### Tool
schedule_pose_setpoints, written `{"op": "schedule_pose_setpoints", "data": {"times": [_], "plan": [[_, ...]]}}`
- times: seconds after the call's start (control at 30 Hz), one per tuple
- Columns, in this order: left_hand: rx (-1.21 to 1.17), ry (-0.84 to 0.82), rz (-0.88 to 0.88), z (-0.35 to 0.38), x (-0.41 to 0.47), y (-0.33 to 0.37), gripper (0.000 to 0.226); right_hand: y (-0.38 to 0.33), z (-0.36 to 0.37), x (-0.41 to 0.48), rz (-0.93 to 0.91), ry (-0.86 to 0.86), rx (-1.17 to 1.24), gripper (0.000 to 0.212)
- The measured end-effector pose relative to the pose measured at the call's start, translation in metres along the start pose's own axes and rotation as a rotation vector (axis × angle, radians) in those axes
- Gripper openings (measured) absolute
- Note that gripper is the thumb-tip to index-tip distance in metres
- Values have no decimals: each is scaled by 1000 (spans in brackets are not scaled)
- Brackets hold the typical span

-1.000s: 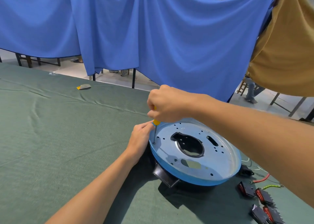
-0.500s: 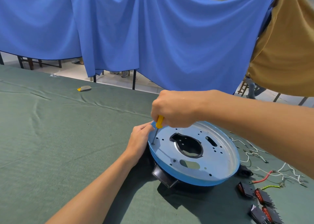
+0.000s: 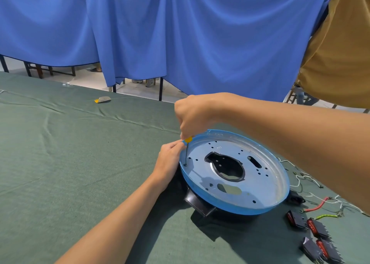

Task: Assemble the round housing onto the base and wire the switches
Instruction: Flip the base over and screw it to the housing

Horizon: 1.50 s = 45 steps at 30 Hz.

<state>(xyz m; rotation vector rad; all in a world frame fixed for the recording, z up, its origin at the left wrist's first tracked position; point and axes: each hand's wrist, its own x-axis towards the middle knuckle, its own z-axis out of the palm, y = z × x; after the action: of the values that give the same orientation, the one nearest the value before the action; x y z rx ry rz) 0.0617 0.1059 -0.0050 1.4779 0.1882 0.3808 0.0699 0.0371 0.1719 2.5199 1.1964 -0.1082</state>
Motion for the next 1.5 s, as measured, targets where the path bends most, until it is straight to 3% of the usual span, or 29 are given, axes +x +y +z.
{"op": "schedule_pose_setpoints", "data": {"times": [0.23,0.37,0.43,0.57,0.7,1.0,1.23,1.37,1.5], "plan": [[49,-56,-14,-3,3,4,40,13,8,-12,260,-169,305,34],[226,15,181,-15,1,19,52,2,5,-11,260,-228,220,38],[290,51,300,-24,-5,27,39,-3,1,-9,252,-228,172,35],[562,-109,434,-29,-24,33,22,-5,-3,-7,240,-237,108,34],[831,0,606,-24,-22,35,17,1,-2,-7,249,-265,132,37],[816,15,535,-24,-16,40,9,-2,-5,7,294,-291,192,30],[874,-42,569,-24,-17,40,9,17,-2,1,77,-65,126,28],[910,-73,575,-27,-13,40,10,16,-2,-4,-91,28,-75,20],[946,-135,568,-29,-13,41,15,10,-2,0,-122,21,-140,34]]}}
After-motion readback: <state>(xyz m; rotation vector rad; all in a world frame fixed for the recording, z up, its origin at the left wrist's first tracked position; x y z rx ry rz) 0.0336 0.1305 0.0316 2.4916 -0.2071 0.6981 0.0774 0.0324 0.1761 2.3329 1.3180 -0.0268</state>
